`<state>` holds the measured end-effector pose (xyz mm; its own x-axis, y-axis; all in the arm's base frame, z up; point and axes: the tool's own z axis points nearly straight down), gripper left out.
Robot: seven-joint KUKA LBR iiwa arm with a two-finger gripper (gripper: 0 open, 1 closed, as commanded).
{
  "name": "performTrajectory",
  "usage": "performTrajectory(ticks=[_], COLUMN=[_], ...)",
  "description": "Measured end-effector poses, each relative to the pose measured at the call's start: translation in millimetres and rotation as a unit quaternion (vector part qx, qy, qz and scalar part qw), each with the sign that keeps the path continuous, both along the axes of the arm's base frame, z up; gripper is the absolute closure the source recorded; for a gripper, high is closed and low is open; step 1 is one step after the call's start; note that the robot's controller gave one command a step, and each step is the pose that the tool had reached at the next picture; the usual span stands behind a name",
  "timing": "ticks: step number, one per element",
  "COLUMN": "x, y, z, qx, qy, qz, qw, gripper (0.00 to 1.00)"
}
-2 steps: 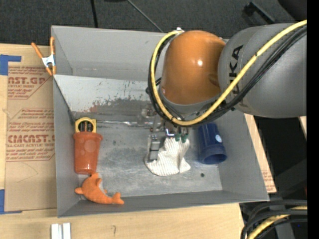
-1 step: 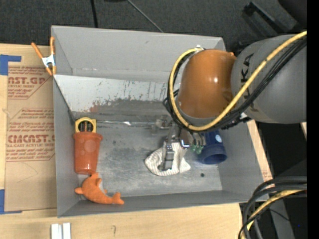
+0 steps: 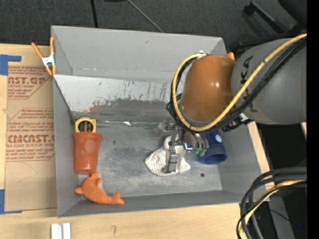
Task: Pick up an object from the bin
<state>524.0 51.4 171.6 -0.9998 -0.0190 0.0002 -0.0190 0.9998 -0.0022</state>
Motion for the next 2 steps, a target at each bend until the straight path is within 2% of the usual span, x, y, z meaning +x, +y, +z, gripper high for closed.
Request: performTrajectory(ticks=[1, 2], x=[8.7, -1.4], y=[-8, -39], z=[-50, -84], qx=[0.002, 0.002], qy=[-0.0028, -0.0001], qz=[0.016, 0.072], qw=[0.9999, 0.9974], gripper=[0.00, 1.00])
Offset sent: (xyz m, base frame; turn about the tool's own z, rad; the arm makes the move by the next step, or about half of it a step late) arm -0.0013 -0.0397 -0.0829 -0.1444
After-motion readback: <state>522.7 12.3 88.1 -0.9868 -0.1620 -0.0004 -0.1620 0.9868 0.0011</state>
